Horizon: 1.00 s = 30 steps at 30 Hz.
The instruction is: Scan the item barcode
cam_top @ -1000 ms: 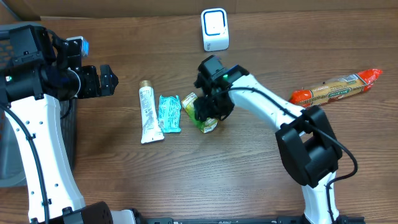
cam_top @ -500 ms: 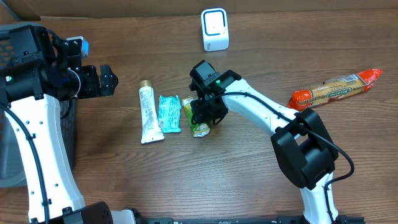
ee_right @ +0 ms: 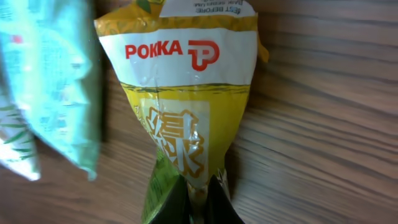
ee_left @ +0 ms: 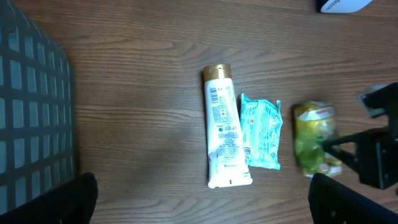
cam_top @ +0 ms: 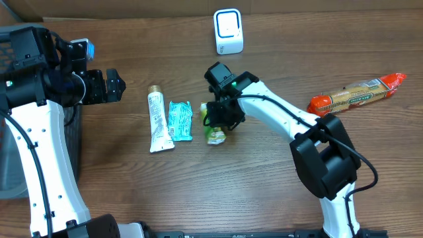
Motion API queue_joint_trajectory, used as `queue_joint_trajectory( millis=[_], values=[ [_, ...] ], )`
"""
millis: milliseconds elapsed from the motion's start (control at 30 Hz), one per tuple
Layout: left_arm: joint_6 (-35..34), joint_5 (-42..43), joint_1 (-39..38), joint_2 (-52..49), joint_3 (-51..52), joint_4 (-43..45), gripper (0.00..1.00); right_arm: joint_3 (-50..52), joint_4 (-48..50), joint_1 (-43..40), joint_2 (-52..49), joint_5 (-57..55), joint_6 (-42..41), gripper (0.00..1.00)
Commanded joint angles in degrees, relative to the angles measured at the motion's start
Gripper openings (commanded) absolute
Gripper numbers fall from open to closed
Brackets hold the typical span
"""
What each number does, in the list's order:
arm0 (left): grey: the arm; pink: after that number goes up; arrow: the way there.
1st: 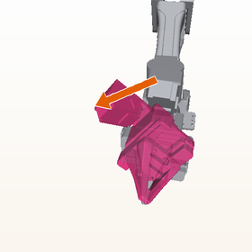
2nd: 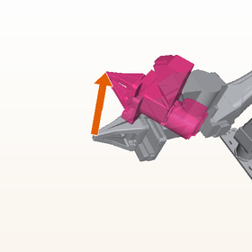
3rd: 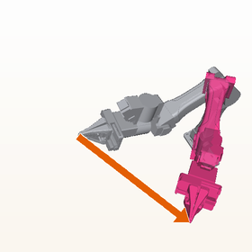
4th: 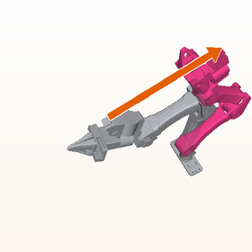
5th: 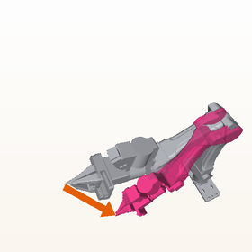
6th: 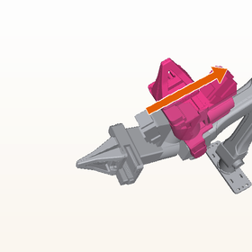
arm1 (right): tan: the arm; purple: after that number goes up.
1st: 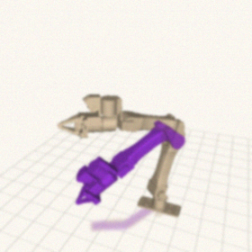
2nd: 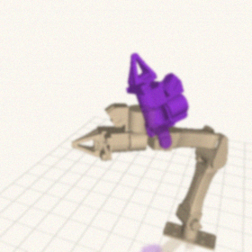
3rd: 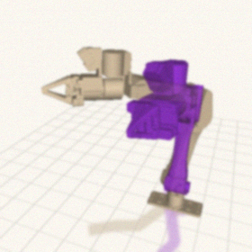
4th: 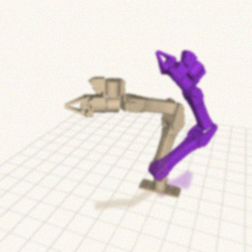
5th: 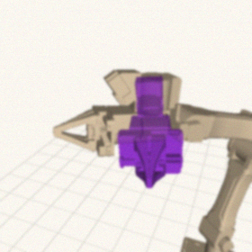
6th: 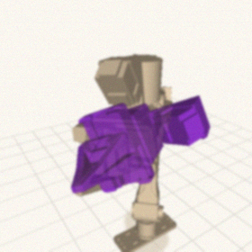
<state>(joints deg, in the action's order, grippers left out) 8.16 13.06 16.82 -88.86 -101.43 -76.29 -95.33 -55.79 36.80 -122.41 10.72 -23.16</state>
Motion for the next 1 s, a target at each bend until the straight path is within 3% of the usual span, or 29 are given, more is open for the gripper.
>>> queue_joint_trajectory(
  millis=[0, 167, 267, 367, 700, 867, 967],
  values=[
    [1.49, -0.15, -0.07, -0.39, -0.61, 0.04, 1.0, -1.14, -1.99, -1.57, 4.63, -13.44, -0.9, 0.04],
    [1.49, -0.15, -0.07, -0.39, -0.61, 0.07, 1.0, -1.14, -5.09, 0.74, 7.26, -31.65, -1.42, 0.04],
    [1.49, -0.15, -0.07, -0.39, -0.61, 0.07, 1.0, -0.68, -8.92, 2.64, 6.54, -47.69, -6.95, 0.04],
    [1.51, -0.15, -0.07, -0.39, -0.61, 0.04, 1.0, 0.48, -9.44, 3.39, 4.26, -55.91, -7.52, 0.04],
    [1.51, -0.13, -0.07, -0.39, -0.61, 0.07, 1.0, 0.5, -9.86, 5.7, -2.75, -52.54, -5.01, 0.04],
    [1.49, -0.15, -0.07, -0.39, -0.61, 0.07, 0.99, 0.5, -8.5, 10.21, -2.89, -48.46, -1.88, 0.28],
    [1.51, -0.15, -0.07, -0.39, -0.61, 0.04, 0.99, 0.5, -8.35, 12.83, -2.89, -46.4, -1.05, 0.33]
  ],
)
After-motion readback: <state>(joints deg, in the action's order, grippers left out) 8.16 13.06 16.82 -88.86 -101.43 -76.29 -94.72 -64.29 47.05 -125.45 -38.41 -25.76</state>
